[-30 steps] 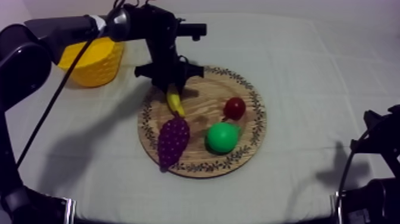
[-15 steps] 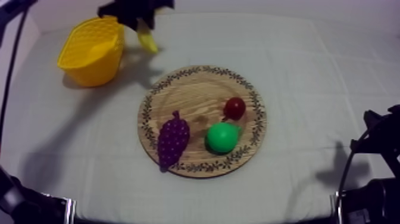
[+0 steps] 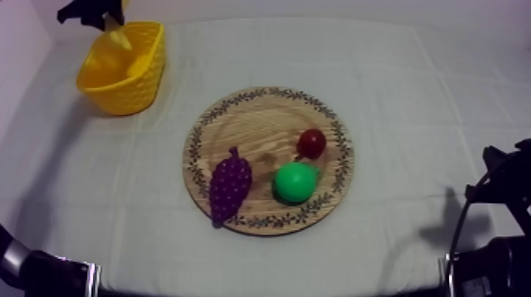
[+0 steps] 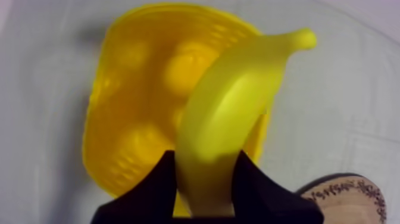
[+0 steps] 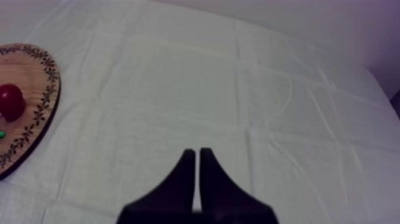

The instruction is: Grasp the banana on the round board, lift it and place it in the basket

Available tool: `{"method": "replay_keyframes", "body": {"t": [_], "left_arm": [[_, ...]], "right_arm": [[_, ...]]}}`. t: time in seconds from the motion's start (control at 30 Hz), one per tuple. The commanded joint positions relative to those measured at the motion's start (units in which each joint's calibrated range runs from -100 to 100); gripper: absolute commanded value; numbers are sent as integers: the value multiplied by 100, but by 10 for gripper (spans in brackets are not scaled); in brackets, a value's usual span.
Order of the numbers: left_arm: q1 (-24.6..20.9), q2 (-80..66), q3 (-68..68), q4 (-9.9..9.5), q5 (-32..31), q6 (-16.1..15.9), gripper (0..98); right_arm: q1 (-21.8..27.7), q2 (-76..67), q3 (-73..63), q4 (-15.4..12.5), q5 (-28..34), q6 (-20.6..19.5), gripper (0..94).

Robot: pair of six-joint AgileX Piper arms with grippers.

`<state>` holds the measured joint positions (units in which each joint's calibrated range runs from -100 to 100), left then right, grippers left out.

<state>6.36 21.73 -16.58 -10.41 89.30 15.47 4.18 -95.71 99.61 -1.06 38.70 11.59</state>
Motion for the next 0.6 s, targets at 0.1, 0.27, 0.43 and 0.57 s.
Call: {"method": "replay_keyframes", "body": {"t": [0.1,0.27,0.43,0.57], "left_arm": [[-210,209,354,14,-359,6,276],[-305,482,452,33,-661,29,272],[-373,742,471,79,-905,43,288],[-400,1001,486,145,-1180,-6,305]], "right_arm": [[3,-5,5,1,1,1,4],[3,-5,5,1,1,1,4],[3,-5,5,1,1,1,4],[3,-5,5,1,1,1,4]]}}
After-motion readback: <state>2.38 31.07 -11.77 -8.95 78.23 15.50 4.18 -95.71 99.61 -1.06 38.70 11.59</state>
